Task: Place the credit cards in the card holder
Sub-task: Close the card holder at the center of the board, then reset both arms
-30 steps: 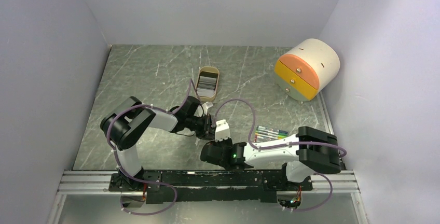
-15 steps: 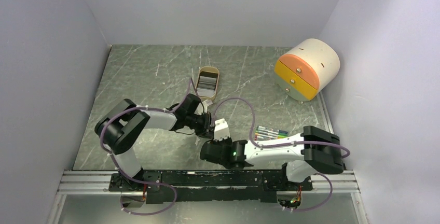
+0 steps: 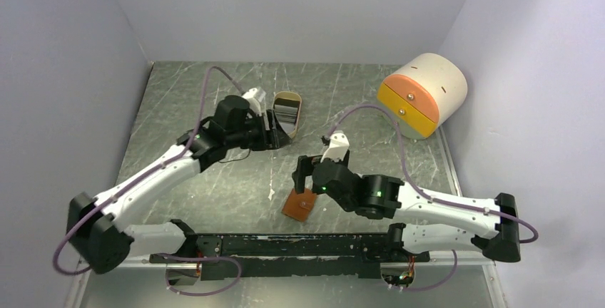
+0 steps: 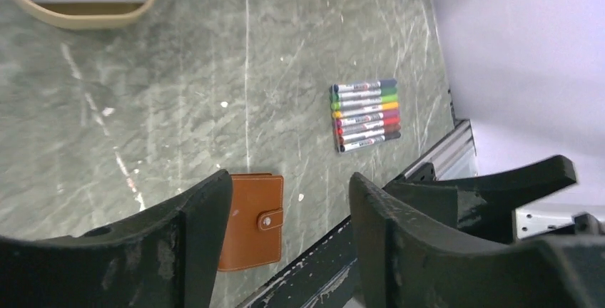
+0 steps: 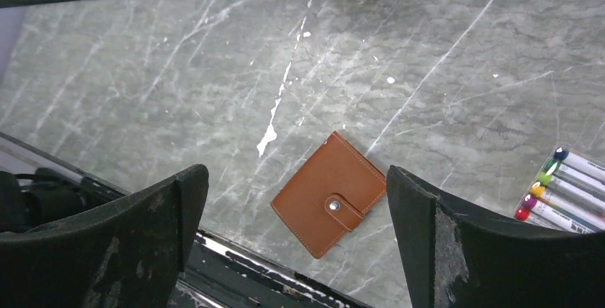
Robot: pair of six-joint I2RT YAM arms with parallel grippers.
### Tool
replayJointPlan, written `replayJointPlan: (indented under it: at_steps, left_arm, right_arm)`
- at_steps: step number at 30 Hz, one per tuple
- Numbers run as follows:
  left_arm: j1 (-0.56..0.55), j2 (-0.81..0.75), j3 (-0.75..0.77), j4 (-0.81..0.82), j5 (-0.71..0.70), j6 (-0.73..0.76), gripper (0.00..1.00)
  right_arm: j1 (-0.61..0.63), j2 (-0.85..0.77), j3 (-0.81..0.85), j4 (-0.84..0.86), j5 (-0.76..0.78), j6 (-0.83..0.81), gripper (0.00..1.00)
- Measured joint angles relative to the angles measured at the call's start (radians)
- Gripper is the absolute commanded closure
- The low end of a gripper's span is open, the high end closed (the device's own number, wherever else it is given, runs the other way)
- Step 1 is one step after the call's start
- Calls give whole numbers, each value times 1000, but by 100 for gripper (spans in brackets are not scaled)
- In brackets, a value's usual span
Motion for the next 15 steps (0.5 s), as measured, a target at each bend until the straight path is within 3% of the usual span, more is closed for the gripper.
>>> replayJointPlan:
  at_steps: [3,5,9,15]
  left_arm:
    - [0,-96,37,-100,-77,38,19]
    - [0,-157,63,-175,-131,60,1]
    - [0,-276,69,-279,-238,88,2]
    - [0,-523,-77,-316,-311,107,2]
  right_arm:
    - [-4,-56,-16,8,2,11,1]
    - [-6,-83,-22,-3,7,37,1]
    - [-6,-105,-22,-64,36,129,1]
    - [-6,-156,-33,-140,68,222,1]
